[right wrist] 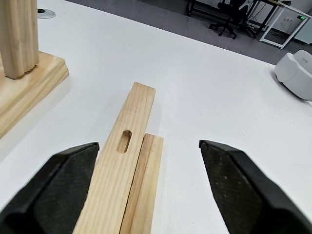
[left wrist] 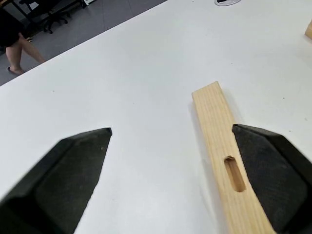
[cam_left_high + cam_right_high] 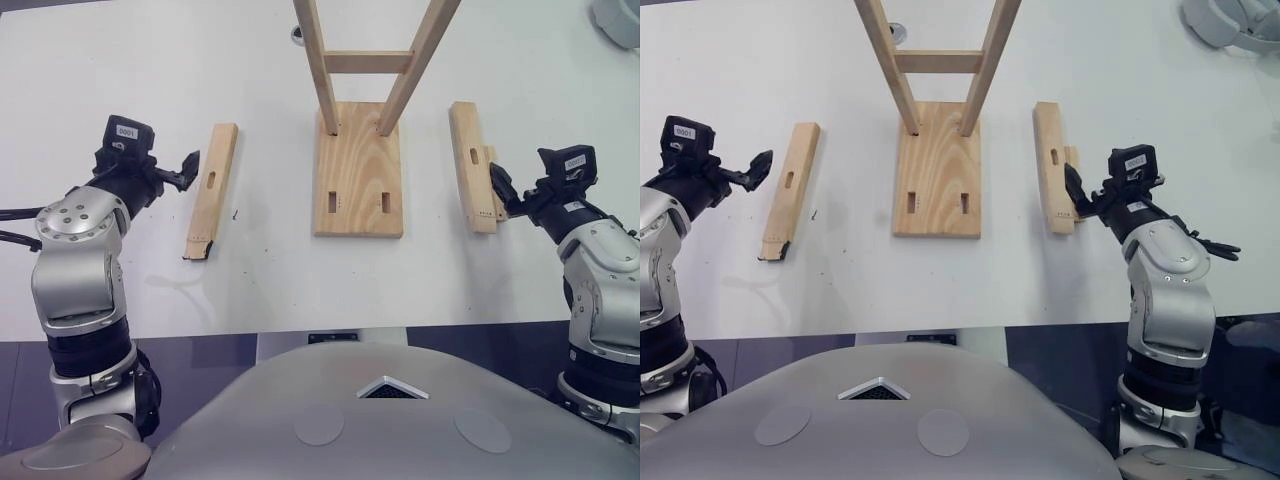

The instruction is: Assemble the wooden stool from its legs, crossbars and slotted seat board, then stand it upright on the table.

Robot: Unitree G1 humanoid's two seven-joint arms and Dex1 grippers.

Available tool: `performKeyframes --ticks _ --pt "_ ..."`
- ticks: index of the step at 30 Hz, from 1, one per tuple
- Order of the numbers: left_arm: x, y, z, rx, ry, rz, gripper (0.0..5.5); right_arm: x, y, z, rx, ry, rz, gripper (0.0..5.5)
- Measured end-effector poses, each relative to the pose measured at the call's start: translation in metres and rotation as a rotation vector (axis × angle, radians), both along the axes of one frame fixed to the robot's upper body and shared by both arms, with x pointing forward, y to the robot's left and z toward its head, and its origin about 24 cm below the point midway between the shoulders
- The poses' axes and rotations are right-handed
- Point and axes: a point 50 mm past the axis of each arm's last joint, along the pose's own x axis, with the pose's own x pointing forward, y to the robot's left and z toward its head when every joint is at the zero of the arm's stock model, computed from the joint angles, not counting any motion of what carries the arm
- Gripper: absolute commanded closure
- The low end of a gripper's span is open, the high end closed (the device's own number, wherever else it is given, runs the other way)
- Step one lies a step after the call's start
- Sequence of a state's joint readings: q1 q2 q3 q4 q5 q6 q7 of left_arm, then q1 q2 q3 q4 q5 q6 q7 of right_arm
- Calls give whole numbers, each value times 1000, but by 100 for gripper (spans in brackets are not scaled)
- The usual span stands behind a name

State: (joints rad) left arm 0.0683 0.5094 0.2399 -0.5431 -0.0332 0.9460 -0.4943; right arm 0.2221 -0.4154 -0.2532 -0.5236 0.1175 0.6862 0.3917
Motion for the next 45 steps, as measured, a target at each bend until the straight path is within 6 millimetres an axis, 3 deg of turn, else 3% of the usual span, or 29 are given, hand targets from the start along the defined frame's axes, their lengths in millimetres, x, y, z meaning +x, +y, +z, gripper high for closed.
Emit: performKeyframes --ticks 5,13,20,26,32,39,45 --pt "-17 -7 -27 -49 141 -13 93 2 -3 4 -27 -44 -51 166" --pt "-34 -22 -51 -128 272 -46 93 7 2 5 -64 -73 -58 166" --pt "-32 -25 -53 -93 254 -57 93 9 -2 3 -71 -69 -84 166" --pt "-28 -31 -55 -107 245 -55 93 3 -29 -17 -84 42 -113 166" --pt "-22 -31 -55 -118 241 -47 93 -7 -28 -42 -26 148 -23 166" --pt "-20 -35 -57 -156 240 -48 93 -7 -10 -48 28 196 96 166" --pt "-19 -35 -56 -147 229 -34 93 -5 -5 -47 66 184 59 166"
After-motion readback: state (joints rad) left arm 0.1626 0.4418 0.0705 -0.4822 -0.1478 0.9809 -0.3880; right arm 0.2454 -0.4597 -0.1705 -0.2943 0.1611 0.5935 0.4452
